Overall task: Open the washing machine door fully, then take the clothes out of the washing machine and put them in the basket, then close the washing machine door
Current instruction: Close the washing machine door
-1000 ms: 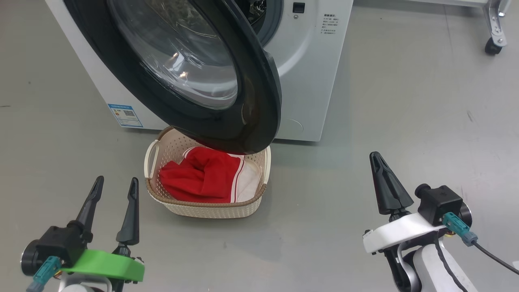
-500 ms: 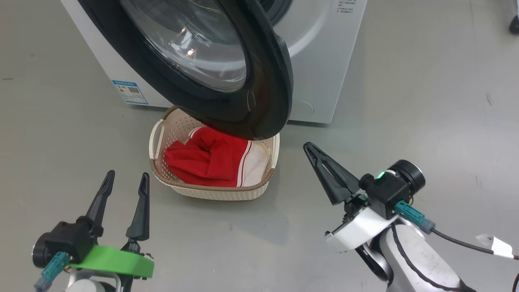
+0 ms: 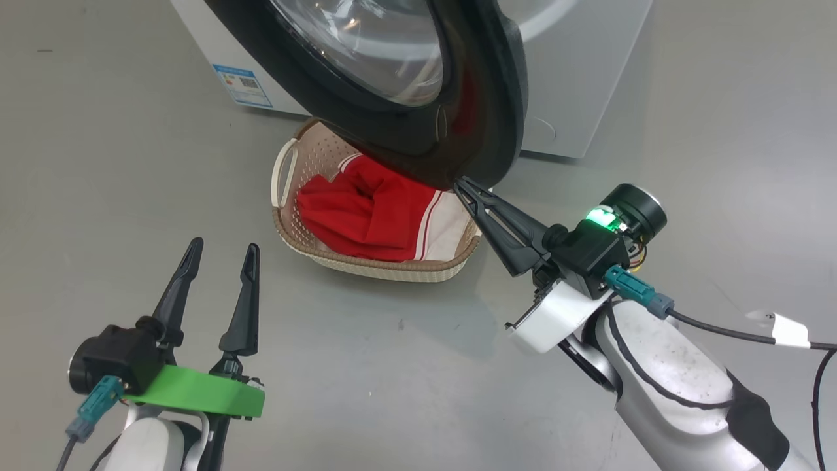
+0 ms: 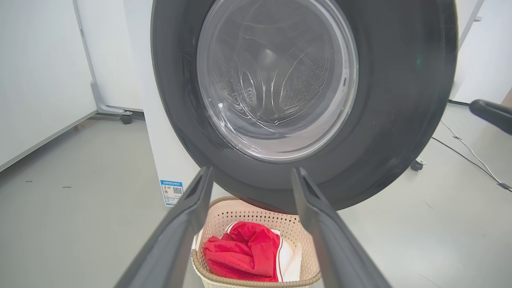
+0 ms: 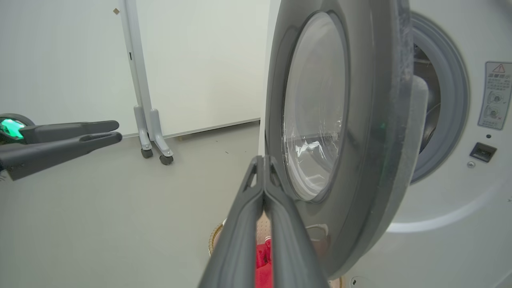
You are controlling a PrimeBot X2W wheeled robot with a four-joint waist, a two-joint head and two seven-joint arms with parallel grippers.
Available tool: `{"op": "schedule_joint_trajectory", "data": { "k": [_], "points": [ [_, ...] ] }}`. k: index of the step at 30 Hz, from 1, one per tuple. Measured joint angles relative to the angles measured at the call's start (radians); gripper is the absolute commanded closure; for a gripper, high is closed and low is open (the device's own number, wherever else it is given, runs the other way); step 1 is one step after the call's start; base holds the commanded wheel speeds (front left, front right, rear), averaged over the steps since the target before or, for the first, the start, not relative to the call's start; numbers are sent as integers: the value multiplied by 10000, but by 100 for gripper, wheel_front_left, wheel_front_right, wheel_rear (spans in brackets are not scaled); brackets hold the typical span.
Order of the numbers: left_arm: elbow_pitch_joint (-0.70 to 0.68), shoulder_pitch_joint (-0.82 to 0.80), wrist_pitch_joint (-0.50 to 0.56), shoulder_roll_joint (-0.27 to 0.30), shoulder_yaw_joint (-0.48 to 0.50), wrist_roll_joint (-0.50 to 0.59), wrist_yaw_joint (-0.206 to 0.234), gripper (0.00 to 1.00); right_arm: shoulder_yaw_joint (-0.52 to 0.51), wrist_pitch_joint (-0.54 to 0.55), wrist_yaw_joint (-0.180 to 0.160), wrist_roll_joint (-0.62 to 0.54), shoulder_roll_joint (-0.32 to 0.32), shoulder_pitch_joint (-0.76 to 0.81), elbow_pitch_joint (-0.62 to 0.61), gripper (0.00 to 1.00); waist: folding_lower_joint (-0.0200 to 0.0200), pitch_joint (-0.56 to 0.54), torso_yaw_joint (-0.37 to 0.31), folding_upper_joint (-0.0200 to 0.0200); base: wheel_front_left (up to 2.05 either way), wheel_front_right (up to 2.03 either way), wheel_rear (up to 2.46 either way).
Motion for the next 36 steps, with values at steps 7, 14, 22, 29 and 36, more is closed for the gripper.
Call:
{"op": "schedule_joint_trajectory", "data": {
  "k": [7, 14, 22, 29, 36],
  "points": [
    [98, -286, 0, -81, 6, 0, -17, 0, -17, 8, 0, 73, -163, -632, 414, 100, 0, 533, 409, 0, 0, 0, 0],
    [274, -411, 0, -109, 35, 50, -88, 0, -334, -31, 0, 196, -219, -890, 915, 100, 0, 848, 681, 0, 0, 0, 0],
    [341, -489, 0, -136, 105, 58, -90, 0, -617, -138, -2, 194, -215, -1251, 1223, 100, 0, 985, 694, 0, 0, 0, 0],
    [209, -743, 0, -186, 221, 58, -94, 0, -794, -142, -27, 102, -207, -1807, 1298, 100, 0, 1295, 613, 0, 0, 0, 0],
    [167, -948, 0, -272, 228, 56, -98, 0, -988, -142, -119, 25, -236, -2359, 1346, 100, 0, 1736, 555, 0, 0, 0, 0]
  ]
}}
